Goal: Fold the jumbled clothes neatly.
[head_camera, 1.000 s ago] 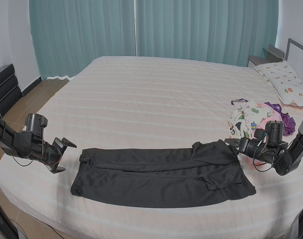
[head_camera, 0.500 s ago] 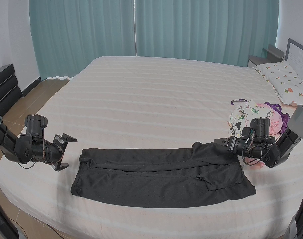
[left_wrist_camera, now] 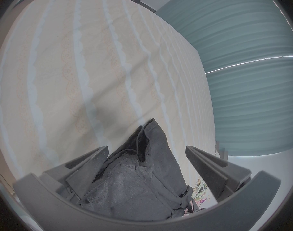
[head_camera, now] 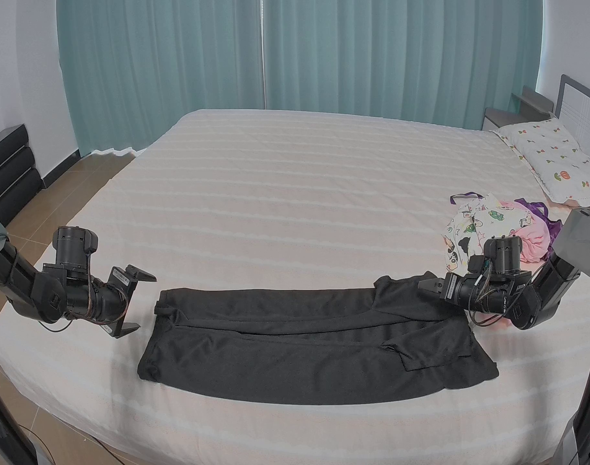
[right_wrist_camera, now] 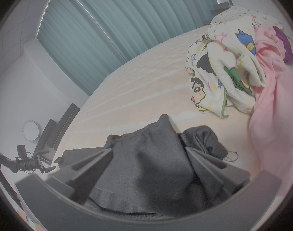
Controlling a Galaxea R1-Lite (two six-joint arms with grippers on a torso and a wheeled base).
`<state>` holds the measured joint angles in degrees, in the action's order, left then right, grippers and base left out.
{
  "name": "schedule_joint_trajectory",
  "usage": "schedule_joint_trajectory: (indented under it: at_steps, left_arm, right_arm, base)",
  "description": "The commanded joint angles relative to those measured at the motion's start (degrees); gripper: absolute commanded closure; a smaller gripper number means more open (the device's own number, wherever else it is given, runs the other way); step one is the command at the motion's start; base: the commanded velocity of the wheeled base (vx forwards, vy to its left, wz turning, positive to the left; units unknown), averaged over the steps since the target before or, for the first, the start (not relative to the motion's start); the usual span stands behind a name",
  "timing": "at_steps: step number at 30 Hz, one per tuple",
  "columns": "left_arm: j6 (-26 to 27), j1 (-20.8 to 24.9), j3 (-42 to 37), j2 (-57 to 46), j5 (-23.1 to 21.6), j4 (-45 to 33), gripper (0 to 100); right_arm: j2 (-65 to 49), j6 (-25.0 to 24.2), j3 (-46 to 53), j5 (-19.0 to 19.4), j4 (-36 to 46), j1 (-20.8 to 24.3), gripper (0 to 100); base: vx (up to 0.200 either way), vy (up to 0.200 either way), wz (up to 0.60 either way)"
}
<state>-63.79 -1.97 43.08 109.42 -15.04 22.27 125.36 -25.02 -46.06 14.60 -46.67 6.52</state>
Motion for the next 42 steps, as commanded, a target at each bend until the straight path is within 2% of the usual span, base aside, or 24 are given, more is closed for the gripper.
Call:
schedule_joint_trajectory:
  at_steps: [1,20,21,26,29,32,33,34,36,38,40,42]
  left_arm:
    - [0.0,0.0,-0.1,-0.1,0.0,0.0,0]
    - [0.5,0.9,-0.9,-0.3,0.2,0.1,0]
    - [0.5,0.9,-0.9,-0.3,0.2,0.1,0]
    - [0.4,1.1,-0.9,-0.1,0.2,0.1,0]
    - [0.2,2.7,-0.9,-0.4,0.9,0.0,0]
    - [0.0,4.0,-0.8,-1.0,2.4,-0.1,0]
    - [0.0,4.1,-0.8,-1.0,2.5,0.0,0]
    - [-0.1,4.8,-0.5,-0.8,3.4,0.0,0]
    - [-1.4,6.5,0.6,-0.4,6.4,0.1,0]
    - [-1.9,7.2,1.0,-0.1,7.3,0.1,0]
    - [-2.7,9.0,1.5,1.0,10.1,0.3,0]
    - [-3.3,10.1,1.8,1.0,11.5,0.4,0]
  right_arm:
    - [0.3,-0.3,0.6,0.1,0.0,-0.2,100]
    - [-5.8,-0.6,10.1,0.9,-0.3,-4.2,100]
    - [-5.8,-0.6,10.1,0.9,-0.3,-4.2,0]
    - [-6.0,-1.1,10.5,0.9,-0.9,-3.4,0]
    - [-7.3,-3.5,10.5,0.5,-0.9,-3.3,0]
    - [-10.0,-9.1,10.9,-0.3,-0.9,-2.9,0]
    - [-10.2,-9.4,10.9,-0.4,-0.9,-2.9,0]
    - [-11.4,-11.5,11.3,-1.9,-0.4,-2.4,0]
    - [-12.7,-17.3,12.2,-8.4,-0.8,-0.2,0]
    - [-12.9,-19.1,12.5,-9.8,-0.8,0.6,0]
    - [-13.4,-23.8,13.3,-11.9,-0.9,2.4,0]
    - [-14.3,-25.2,14.3,-11.6,-0.9,2.9,0]
  base:
    - [0.000,0.000,0.00]
    - [0.000,0.000,0.00]
    - [0.000,0.000,0.00]
    - [0.000,0.000,0.00]
    - [0.000,0.000,0.00]
    - [0.000,0.000,0.00]
    - [0.000,0.000,0.00]
    - [0.000,0.000,0.00]
    - [0.000,0.000,0.00]
    - [0.000,0.000,0.00]
    - [0.000,0.000,0.00]
    - [0.000,0.000,0.00]
